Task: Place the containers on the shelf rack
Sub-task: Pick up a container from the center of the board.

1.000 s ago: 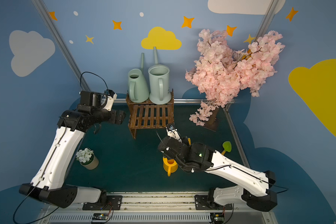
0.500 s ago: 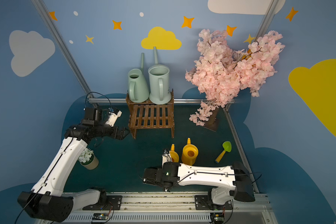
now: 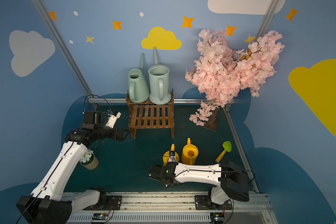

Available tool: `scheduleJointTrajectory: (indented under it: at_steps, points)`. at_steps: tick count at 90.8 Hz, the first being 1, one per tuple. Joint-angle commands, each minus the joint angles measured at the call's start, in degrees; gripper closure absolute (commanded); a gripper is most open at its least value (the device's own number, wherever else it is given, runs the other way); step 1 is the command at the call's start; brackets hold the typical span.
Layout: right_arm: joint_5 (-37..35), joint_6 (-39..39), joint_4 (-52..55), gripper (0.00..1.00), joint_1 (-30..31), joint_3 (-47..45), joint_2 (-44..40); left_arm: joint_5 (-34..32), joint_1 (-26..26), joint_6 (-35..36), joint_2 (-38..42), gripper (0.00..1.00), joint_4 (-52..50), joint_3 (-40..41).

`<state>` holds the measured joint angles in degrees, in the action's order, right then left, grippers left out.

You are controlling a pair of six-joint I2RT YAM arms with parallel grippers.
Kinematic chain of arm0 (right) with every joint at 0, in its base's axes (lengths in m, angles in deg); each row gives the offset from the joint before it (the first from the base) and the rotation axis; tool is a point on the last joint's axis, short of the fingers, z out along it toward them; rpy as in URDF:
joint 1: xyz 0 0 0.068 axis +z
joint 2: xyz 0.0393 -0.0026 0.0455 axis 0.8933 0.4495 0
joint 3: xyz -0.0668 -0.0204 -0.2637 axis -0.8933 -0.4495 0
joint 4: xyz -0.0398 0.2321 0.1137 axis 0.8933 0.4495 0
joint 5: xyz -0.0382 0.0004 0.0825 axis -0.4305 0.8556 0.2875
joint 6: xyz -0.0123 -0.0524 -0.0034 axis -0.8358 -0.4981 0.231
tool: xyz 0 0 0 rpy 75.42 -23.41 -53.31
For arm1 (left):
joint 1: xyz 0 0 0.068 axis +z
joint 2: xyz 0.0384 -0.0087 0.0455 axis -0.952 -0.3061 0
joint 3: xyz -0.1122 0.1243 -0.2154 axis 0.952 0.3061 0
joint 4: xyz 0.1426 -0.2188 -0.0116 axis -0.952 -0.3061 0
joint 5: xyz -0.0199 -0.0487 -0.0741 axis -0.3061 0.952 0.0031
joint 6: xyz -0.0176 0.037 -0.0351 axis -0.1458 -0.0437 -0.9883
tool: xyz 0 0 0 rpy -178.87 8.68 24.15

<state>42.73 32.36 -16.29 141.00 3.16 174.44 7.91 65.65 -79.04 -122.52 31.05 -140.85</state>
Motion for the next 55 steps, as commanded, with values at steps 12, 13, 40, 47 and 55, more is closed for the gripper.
scheduleJointTrajectory:
  at_steps: [12,13,40,47,55]
  points:
    - [0.8,-7.22,-3.28,0.41,-1.27,2.91,5.1,-1.95,0.63,-0.74,-0.22,0.0,1.7,0.72]
    - [0.93,-7.39,-3.28,0.43,-1.3,3.0,5.19,-1.97,0.63,-0.71,-0.24,0.0,1.7,0.72]
    - [4.22,-12.52,-1.75,0.75,-2.16,3.17,1.79,-2.04,0.93,-0.51,-1.64,0.0,1.34,0.23]
    - [4.49,-13.04,-0.21,0.82,-1.76,3.38,0.52,-2.07,0.99,-0.43,-2.02,0.0,1.36,0.27]
    - [4.41,-13.23,2.02,0.87,-1.14,3.99,-1.56,-1.99,1.21,-0.49,-2.26,0.0,1.34,0.36]
